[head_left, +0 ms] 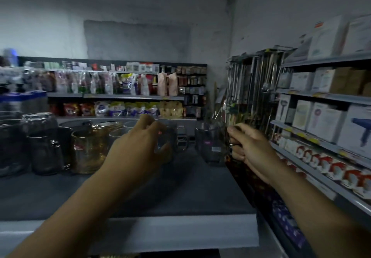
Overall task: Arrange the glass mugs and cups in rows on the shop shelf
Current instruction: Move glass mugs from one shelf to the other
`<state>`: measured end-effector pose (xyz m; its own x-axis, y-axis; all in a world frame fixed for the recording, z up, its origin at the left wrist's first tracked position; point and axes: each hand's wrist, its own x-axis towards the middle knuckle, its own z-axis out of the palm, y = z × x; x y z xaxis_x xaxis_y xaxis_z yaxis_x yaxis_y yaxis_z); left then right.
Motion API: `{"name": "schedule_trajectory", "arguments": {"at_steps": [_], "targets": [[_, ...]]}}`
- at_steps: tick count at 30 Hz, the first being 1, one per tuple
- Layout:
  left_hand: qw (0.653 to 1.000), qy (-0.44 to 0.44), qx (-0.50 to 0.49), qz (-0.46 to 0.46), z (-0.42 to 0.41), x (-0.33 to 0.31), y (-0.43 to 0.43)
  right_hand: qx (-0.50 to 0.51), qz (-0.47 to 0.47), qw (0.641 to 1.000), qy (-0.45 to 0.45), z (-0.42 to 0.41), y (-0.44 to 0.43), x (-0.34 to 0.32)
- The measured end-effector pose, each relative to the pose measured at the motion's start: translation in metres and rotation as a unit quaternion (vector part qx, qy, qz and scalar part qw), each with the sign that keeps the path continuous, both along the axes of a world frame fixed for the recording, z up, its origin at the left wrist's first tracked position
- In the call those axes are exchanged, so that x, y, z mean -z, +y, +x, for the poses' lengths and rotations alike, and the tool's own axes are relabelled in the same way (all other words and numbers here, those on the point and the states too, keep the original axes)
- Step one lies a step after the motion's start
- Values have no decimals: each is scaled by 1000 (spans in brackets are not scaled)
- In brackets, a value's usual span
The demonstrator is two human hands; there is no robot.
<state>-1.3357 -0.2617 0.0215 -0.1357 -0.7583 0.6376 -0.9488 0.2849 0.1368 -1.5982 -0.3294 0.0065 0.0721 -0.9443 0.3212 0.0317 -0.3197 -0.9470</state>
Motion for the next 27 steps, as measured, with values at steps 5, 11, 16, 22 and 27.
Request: {"name": "schedule_trajectory", "arguments": {"at_steps": [5,11,16,22,27], "targets": [[995,-69,-36,66,-5,-1,-15,16,29,999,-17,1,-43,20],[997,-33,-7,65,-4,4,-26,-12,46,999,-5,10,-72,24],[996,-50,-10,74,-4,7,-26,18,34,999,20,18,-78,27],[998,-56,3,-2,1,-18,-20,204,-117,935,267,20,-69,16],[992,-120,22,33,14,-70,-68,213,-283,826,439,32,-59,-4]]}}
